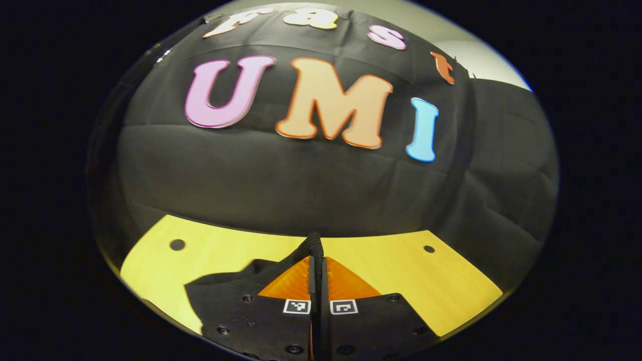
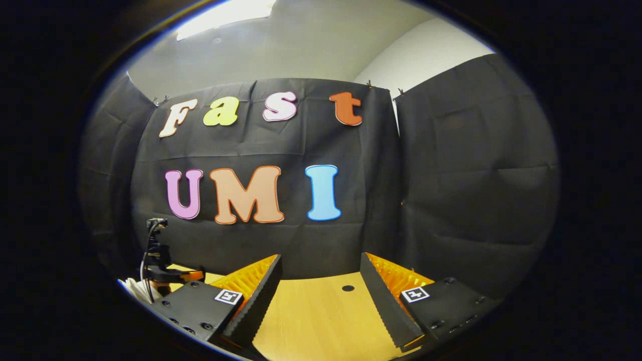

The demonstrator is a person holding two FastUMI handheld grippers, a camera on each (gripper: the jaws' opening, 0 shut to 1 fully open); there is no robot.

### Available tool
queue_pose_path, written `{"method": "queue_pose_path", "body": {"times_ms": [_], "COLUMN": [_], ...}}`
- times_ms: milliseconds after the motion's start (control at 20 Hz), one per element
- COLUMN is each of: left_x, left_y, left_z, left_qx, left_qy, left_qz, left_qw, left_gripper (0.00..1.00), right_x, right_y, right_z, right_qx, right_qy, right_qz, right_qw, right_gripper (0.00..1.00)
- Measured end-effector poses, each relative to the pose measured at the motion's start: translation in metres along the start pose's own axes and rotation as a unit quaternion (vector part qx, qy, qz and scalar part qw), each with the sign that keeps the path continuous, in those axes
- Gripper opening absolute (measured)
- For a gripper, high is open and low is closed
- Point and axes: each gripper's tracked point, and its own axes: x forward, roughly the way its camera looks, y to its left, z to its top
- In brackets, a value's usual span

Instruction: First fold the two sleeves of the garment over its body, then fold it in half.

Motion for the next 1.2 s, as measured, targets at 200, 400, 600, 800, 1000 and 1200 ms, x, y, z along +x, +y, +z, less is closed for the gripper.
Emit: {"method": "queue_pose_path", "body": {"times_ms": [200,400,600,800,1000,1200], "left_x": [0.024,0.012,-0.018,-0.081,-0.168,-0.25], "left_y": [-0.072,-0.082,-0.058,0.0,0.069,0.105], "left_z": [-0.035,-0.03,0.011,0.031,-0.007,-0.113], "left_qx": [0.005,0.012,0.001,0.004,0.054,0.06], "left_qy": [0.042,0.022,-0.041,-0.088,-0.08,0.031], "left_qz": [-0.049,-0.042,-0.018,0.041,0.128,0.179], "left_qw": [0.998,0.999,0.999,0.995,0.987,0.982], "left_gripper": [0.67,0.94,0.94,0.92,0.91,0.92], "right_x": [-0.007,0.009,0.027,0.023,-0.01,-0.056], "right_y": [-0.03,-0.036,-0.003,0.055,0.129,0.143], "right_z": [-0.02,-0.041,-0.08,-0.128,-0.21,-0.32], "right_qx": [0.009,0.025,0.031,0.0,-0.034,-0.092], "right_qy": [0.025,0.036,0.072,0.101,0.163,0.284], "right_qz": [-0.01,0.002,0.062,0.142,0.233,0.249], "right_qw": [1.0,0.999,0.995,0.985,0.958,0.922], "right_gripper": [0.99,0.99,0.98,0.97,0.98,0.98]}}
